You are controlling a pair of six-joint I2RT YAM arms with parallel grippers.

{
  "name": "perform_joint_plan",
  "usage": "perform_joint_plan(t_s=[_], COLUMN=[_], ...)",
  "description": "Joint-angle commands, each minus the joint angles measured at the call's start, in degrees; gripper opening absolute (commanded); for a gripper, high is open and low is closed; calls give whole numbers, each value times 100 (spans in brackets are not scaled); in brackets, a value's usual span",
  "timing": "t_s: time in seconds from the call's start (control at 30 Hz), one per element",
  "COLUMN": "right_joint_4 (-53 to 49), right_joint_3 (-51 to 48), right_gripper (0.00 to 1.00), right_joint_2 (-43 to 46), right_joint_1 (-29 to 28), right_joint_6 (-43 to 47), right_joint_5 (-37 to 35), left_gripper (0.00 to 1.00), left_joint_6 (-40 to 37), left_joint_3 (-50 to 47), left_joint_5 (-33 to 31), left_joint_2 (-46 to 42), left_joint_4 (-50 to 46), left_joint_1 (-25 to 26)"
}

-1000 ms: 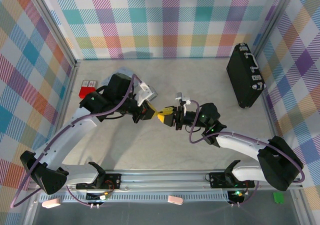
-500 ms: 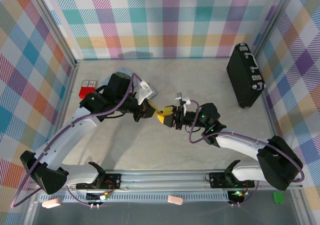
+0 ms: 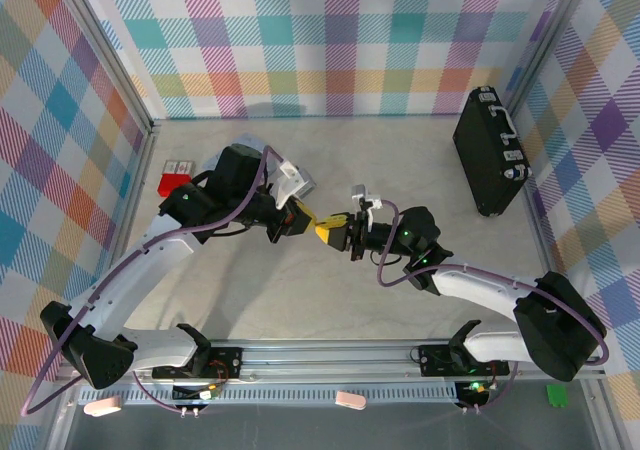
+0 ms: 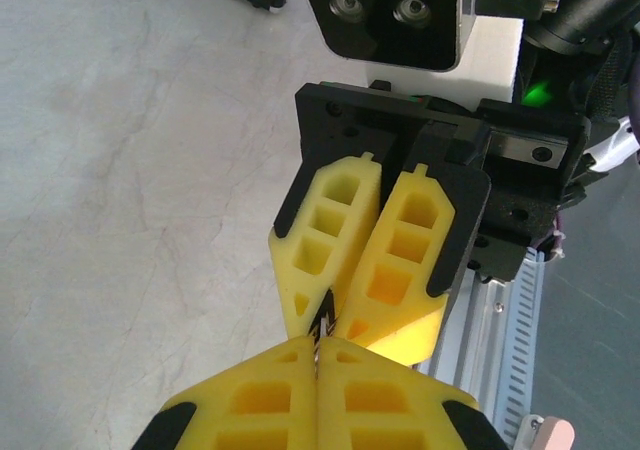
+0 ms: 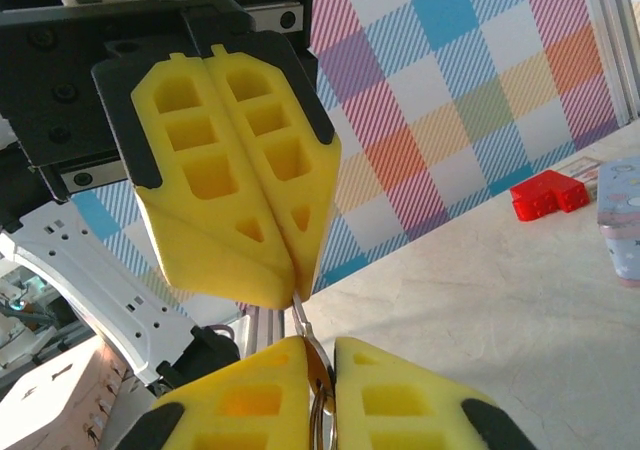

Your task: Unlock a padlock with a key

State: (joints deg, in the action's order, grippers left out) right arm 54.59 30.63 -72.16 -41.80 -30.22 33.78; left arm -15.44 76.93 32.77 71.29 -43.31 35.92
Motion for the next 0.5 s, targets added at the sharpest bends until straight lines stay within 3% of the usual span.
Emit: perform_joint_plan(t_s=[0.0, 0.1, 0.3, 0.47], right_joint_4=[43, -299, -1648, -3085], right_joint_3=[-100, -102, 166, 479], right_gripper=[5, 0, 0, 0], right_joint_2=[188, 271, 453, 618], right_joint_1=[-21, -21, -21, -21], right_joint_6=[36, 92, 372, 646], right_joint_5=[-132, -437, -920, -1477], left_gripper=[0, 2, 24, 41], left_joint_6=[138, 285, 1272, 2605], left_joint_3=[-140, -207, -665, -1194], left_joint_5=[-304, -375, -643, -1442], left_joint_2=[-71, -89, -197, -459], left_joint_4=[290, 479, 1677, 2511], left_joint_1=[14, -29, -205, -715])
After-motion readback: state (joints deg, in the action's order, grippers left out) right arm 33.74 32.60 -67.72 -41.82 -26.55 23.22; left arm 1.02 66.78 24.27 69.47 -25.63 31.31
